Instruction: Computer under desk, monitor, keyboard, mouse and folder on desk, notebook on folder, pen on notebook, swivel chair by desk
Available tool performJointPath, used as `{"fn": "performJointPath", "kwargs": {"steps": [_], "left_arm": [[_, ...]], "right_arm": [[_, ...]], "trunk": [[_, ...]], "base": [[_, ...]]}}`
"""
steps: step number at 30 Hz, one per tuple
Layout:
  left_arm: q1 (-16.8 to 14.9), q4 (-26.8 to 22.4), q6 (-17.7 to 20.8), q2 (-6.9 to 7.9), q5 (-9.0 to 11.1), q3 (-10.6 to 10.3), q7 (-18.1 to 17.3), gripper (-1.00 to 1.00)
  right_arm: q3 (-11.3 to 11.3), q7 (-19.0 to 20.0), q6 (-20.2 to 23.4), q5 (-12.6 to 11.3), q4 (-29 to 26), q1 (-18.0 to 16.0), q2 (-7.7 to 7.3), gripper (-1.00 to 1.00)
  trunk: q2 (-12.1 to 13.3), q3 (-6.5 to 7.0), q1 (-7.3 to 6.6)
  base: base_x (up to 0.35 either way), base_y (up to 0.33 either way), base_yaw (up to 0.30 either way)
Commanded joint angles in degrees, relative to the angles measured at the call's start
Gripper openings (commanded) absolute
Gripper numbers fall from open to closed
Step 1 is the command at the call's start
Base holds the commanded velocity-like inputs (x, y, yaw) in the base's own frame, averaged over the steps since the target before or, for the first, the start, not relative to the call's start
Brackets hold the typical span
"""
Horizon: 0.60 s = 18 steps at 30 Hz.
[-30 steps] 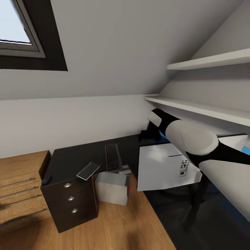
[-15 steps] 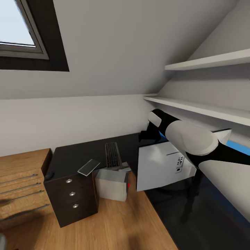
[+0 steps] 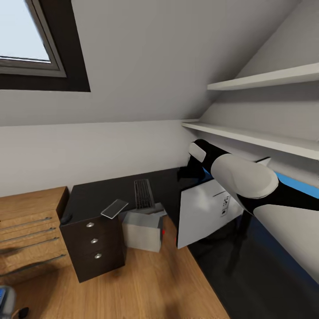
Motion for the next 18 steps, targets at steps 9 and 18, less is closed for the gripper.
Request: {"fn": "performJointPath", "kwargs": {"steps": [9,18], "left_arm": [[-0.03,0.03,-0.16,0.03,0.59,-0.13,-0.29,1.00],[-0.02,0.03,-0.16,0.02,0.59,-0.13,-0.29,1.00]], "right_arm": [[-0.49,-0.26,0.09,0.22,-0.07,-0.06,0.02,1.00],[-0.46,0.01,-0.05,0.06,-0.08,-0.06,0.02,1.00]], "trunk": [[-0.09,-0.11,0.01],[-0.09,-0.11,0.01]], "base": [[-0.105,-0.048,0.000],[-0.081,-0.023,0.000]]}}
